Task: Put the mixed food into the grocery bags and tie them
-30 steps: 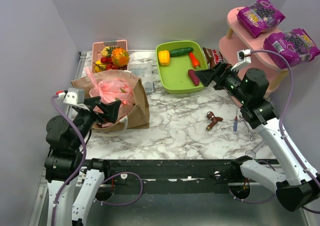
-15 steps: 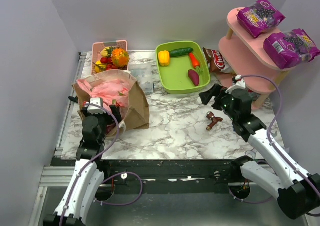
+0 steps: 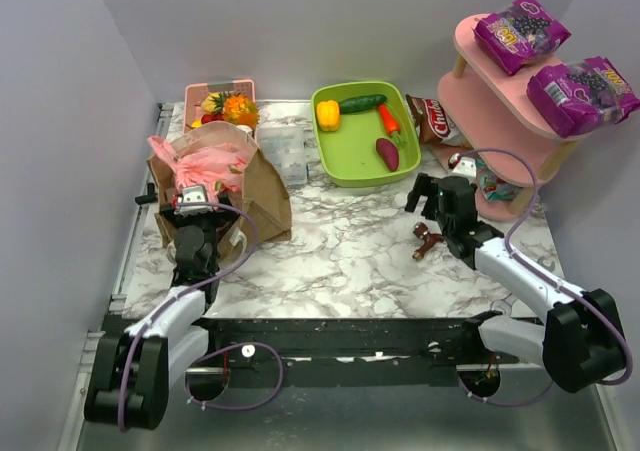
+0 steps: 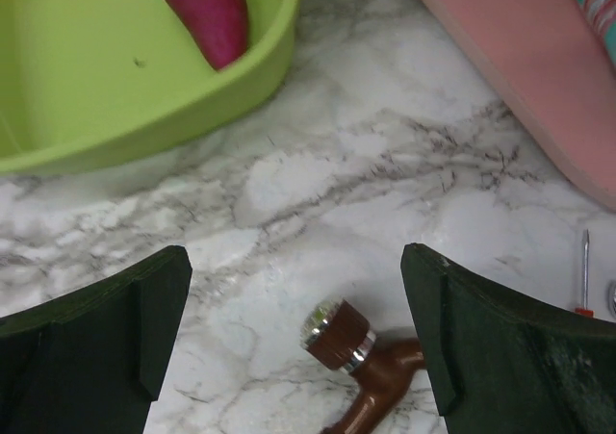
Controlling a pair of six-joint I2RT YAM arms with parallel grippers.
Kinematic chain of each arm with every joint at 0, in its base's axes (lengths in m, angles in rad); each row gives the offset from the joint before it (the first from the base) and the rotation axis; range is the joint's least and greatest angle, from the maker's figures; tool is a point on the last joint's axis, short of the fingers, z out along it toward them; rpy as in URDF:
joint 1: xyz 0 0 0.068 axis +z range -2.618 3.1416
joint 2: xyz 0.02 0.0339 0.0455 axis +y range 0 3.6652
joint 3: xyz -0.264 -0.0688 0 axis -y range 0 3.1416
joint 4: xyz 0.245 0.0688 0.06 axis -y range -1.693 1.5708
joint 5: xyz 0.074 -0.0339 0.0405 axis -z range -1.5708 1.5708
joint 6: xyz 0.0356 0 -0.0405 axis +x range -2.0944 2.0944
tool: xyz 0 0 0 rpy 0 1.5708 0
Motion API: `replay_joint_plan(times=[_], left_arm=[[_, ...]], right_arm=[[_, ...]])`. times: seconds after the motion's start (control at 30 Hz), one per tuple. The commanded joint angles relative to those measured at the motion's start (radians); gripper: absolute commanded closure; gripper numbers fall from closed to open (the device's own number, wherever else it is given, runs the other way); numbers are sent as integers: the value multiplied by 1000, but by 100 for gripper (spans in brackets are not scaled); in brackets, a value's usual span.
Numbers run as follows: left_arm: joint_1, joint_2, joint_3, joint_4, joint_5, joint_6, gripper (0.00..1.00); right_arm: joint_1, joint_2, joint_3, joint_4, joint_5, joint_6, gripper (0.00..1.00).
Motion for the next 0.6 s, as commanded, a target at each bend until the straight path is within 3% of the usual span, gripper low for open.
replay_joint_plan(times=[0.0,0.2,0.37,0.57], left_arm=[[11,-244,59,-180,19,-4,2],[11,-533,345,-778,111,-28,2],[11,-655,491,-918,174,29,2],[11,-653,598,-1055,207,17,1]], right_arm=[[-6,-19,155,-65,0,84,0],[-6,-45,358,-155,-132,109,0],[-6,-94,457,-117,-218,127,0],[-5,-99,530,-136,-239,227,0]])
